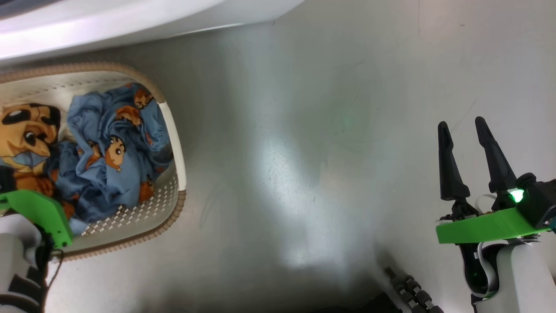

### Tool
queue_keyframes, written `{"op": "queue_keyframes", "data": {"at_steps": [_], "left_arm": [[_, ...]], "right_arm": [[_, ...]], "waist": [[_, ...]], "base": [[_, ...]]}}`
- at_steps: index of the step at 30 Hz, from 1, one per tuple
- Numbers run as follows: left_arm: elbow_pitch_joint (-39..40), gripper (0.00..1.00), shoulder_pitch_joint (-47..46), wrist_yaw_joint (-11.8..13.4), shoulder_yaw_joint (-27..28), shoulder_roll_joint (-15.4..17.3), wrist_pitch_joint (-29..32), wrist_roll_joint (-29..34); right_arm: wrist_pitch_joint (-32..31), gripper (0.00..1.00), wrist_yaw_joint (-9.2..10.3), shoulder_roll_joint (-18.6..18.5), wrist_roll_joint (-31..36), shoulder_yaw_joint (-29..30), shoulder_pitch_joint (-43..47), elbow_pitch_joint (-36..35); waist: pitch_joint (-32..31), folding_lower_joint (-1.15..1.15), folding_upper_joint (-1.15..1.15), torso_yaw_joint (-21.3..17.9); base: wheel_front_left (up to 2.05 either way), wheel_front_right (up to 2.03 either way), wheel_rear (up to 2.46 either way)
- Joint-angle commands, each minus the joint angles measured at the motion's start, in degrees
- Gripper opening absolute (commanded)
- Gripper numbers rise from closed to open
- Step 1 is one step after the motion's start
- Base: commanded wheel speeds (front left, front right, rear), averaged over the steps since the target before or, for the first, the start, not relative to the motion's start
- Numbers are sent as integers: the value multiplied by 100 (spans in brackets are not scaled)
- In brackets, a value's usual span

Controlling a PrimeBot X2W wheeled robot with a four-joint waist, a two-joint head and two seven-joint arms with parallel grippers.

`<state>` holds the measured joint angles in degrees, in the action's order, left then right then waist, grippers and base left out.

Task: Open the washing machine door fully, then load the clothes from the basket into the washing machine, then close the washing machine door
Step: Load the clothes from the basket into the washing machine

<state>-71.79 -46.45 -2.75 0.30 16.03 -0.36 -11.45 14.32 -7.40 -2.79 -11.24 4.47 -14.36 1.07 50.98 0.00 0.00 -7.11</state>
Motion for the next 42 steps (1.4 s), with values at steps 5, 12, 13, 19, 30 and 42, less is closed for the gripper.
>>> {"op": "queue_keyframes", "data": {"at_steps": [5, 12, 13, 19, 30, 42], "left_arm": [[-82, 2, 13, 25, 49, 444, 135, 20], [-125, 0, -27, -139, 51, 547, -211, -88], [-132, 0, -10, -173, 39, 573, -296, -92], [-157, 0, 69, -385, 29, 640, -1043, -229], [39, 0, 133, -471, -292, 474, -1452, -502], [1400, 0, 779, -473, -228, 217, -1463, -735]], "right_arm": [[68, 100, -9, -9, -97, -148, 38, -134], [68, 100, -9, -9, -138, -175, -80, -81], [68, 100, -9, -9, -134, -187, -99, -74], [68, 100, -9, -9, -115, -226, -200, -18], [68, 100, -9, -9, 7, -200, -187, 78], [68, 100, -9, -9, 186, -113, 1, 143]], "waist": [[101, 0, 0, -28], [54, 0, 0, -30], [30, 0, 0, -32], [-166, 0, 0, -7], [-706, 0, 0, 168], [-1464, 0, 0, 417]], "base": [[0, 0, 0], [0, 0, 0], [0, 0, 0], [0, 0, 0], [0, 0, 0], [0, 0, 0]]}}
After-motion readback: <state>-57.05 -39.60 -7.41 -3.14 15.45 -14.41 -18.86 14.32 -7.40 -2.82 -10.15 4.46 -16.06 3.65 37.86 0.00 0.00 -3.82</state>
